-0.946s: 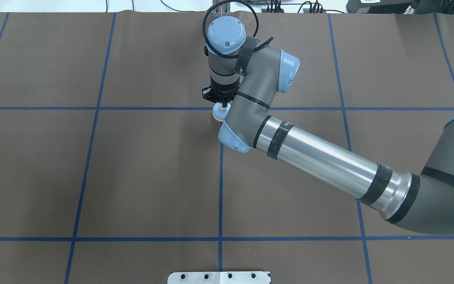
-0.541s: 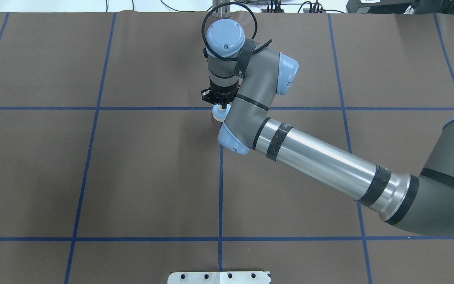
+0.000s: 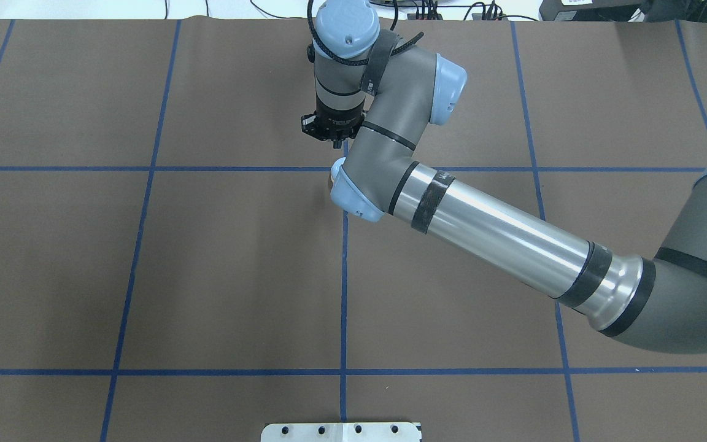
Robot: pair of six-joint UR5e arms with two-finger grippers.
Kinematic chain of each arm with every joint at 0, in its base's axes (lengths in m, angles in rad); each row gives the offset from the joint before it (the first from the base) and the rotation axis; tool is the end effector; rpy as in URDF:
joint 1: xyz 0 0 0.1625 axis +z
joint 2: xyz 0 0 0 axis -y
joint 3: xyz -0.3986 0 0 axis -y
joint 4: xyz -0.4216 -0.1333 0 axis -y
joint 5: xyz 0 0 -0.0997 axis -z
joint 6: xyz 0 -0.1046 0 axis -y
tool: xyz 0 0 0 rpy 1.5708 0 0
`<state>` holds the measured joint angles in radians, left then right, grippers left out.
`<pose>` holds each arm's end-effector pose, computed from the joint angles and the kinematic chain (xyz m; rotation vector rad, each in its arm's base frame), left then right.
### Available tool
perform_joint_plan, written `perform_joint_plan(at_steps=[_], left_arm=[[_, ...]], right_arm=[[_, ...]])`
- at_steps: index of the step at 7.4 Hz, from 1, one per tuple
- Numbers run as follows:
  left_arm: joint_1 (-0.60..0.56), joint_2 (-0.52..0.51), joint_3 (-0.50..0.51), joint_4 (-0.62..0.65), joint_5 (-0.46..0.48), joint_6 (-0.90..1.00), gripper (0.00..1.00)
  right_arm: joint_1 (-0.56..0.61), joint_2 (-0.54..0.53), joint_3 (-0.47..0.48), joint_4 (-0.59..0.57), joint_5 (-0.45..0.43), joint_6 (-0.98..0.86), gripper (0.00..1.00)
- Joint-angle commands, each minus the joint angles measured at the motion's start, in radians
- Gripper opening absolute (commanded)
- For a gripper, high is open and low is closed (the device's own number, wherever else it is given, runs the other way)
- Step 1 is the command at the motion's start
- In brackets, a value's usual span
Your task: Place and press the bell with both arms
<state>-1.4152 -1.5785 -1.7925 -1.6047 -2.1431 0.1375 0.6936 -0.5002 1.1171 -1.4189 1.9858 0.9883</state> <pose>0.0068 -0.5382 0.5242 0.2523 0.5743 0.3588 -0.5814 -0.6019 0.1093 0.1344 -0.8425 -0.0552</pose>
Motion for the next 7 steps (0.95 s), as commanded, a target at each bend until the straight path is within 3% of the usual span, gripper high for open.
perform_joint_plan(at_steps=[1,3,5,7], left_arm=[[-0.024,0.0,-0.001,0.002,-0.003,0.001,1.0],[-0.04,0.0,-0.001,0.008,-0.006,0.002,1.0],[-0.05,0.006,-0.001,0.012,-0.008,0.01,1.0],[-0.086,0.04,-0.001,0.014,-0.011,0.056,1.0]], right_arm=[[0.043,-0.099,0.253,-0.162,0.022,0.001,0.98],[0.145,-0.307,0.447,-0.169,0.083,-0.046,0.99],[0.272,-0.51,0.605,-0.205,0.154,-0.285,0.99],[0.4,-0.657,0.641,-0.207,0.247,-0.504,0.99]])
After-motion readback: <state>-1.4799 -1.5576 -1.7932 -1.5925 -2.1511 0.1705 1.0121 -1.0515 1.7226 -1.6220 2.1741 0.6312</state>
